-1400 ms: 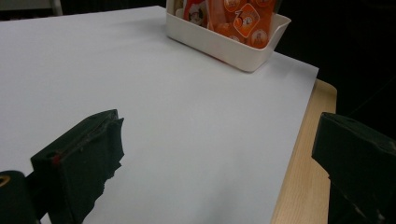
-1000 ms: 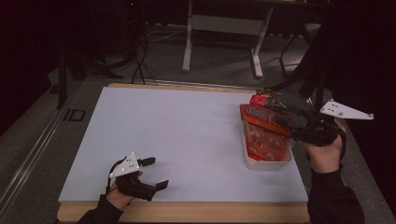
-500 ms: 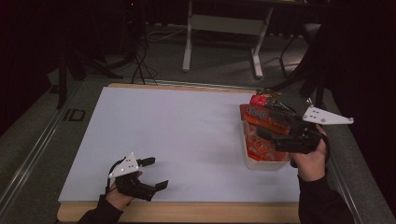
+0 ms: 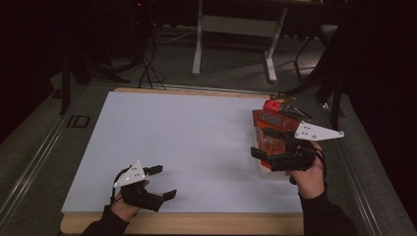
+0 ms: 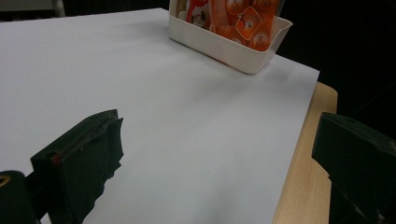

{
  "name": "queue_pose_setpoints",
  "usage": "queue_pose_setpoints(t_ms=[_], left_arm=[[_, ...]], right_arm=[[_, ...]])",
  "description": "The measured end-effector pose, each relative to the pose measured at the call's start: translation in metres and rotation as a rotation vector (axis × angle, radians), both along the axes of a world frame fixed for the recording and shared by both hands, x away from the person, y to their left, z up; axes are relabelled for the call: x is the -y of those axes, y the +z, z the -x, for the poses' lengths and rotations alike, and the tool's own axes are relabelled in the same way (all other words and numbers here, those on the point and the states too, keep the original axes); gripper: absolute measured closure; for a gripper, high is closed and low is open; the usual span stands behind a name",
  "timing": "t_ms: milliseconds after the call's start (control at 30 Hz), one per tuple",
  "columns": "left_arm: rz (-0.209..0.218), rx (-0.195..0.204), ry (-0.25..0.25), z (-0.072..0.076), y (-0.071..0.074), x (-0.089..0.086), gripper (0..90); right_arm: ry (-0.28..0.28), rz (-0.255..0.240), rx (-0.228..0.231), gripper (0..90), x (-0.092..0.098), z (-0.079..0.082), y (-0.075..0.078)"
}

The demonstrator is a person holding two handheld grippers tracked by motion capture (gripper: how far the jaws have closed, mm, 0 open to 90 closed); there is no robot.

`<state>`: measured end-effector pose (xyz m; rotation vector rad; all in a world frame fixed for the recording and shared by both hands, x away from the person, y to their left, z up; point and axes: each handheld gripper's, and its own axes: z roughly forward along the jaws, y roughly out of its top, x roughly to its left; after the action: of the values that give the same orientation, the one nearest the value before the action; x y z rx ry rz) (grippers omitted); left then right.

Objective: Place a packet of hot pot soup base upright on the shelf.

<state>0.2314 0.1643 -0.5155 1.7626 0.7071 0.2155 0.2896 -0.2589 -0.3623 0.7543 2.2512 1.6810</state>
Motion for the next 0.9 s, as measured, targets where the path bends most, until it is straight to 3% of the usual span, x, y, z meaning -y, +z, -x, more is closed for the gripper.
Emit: queue_pose_setpoints(t_ms=[400,433,900], left_arm=[[-0.002,0.001,-0.001,0.000,0.000,0.000,1.9],[0.000,0.000,-0.002,0.000,0.000,0.000,1.9],[-0.009,0.003,-0.009,0.000,-0.001,0.001,1.9]], right_arm=[[0.043,0.079,-0.047,13.6,-0.022,0.003,-0.040],[0.045,0.102,-0.054,13.7,-0.026,0.005,-0.046],[0.068,0.142,-0.096,13.7,-0.031,0.010,-0.089]])
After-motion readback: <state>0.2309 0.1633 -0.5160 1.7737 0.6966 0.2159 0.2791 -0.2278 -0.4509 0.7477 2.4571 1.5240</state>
